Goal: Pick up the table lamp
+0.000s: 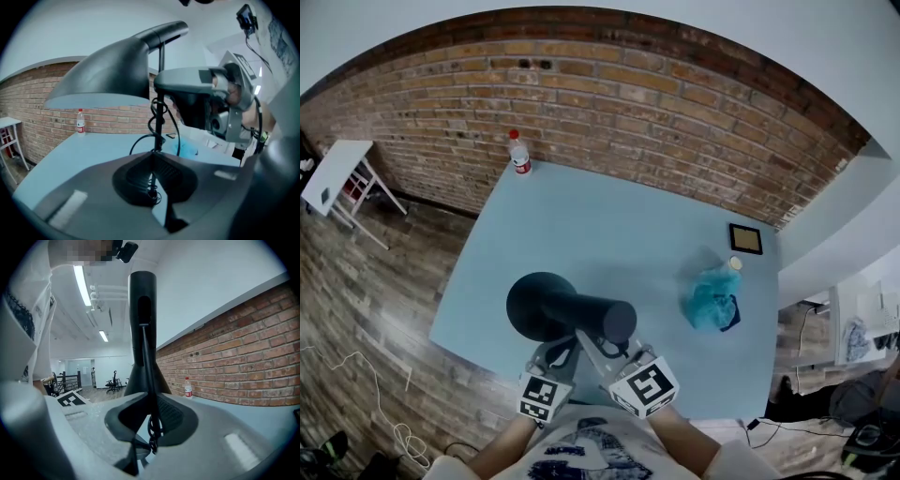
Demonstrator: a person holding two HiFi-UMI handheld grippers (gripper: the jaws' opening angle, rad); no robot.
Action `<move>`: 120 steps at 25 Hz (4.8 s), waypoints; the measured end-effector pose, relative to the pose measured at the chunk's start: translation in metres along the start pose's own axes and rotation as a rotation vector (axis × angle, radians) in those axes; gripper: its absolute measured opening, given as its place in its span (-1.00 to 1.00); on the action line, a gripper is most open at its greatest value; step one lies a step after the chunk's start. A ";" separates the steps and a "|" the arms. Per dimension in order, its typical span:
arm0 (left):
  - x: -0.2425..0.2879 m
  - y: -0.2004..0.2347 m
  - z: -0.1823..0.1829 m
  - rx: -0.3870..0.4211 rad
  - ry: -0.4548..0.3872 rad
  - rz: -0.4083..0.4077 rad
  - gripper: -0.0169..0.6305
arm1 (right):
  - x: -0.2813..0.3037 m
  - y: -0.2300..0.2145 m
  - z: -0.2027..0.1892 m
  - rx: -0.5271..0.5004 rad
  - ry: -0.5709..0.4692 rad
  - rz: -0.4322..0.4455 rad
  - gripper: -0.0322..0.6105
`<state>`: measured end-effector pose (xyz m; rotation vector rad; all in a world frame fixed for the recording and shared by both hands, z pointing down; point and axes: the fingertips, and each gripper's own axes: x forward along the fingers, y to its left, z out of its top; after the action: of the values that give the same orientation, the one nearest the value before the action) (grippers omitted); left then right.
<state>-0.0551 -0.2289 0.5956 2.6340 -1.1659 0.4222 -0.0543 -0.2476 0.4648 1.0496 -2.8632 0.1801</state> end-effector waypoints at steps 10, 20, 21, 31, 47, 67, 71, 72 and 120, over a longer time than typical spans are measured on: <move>0.012 -0.008 -0.028 -0.007 0.054 -0.079 -0.95 | 0.000 -0.001 -0.002 -0.016 -0.002 0.041 -0.76; 0.030 -0.005 -0.038 -0.030 0.066 -0.091 -0.78 | 0.001 0.000 -0.001 0.008 -0.007 0.072 -0.75; 0.032 -0.005 -0.037 -0.031 0.063 -0.094 -0.78 | 0.002 0.000 0.000 0.006 -0.009 0.072 -0.75; 0.043 -0.007 -0.031 -0.047 0.028 -0.120 -0.78 | 0.002 0.002 -0.001 0.009 -0.004 0.075 -0.75; 0.057 -0.007 -0.031 -0.050 0.008 -0.157 -0.74 | 0.001 0.001 0.001 0.029 -0.026 0.073 -0.75; 0.055 -0.010 -0.033 0.016 0.029 -0.146 -0.75 | -0.004 -0.001 -0.001 -0.008 -0.039 0.064 -0.78; 0.053 -0.014 -0.032 0.026 0.032 -0.160 -0.75 | -0.007 -0.003 0.003 0.007 -0.030 0.066 -0.78; 0.052 -0.015 -0.032 0.027 0.034 -0.161 -0.75 | -0.007 -0.003 0.005 0.014 -0.027 0.065 -0.78; 0.037 -0.015 0.055 0.108 0.010 -0.161 -0.75 | -0.023 -0.005 0.092 -0.016 -0.116 0.027 -0.79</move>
<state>-0.0108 -0.2615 0.5562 2.7888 -0.9433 0.4786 -0.0367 -0.2496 0.3714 1.0522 -2.9777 0.1016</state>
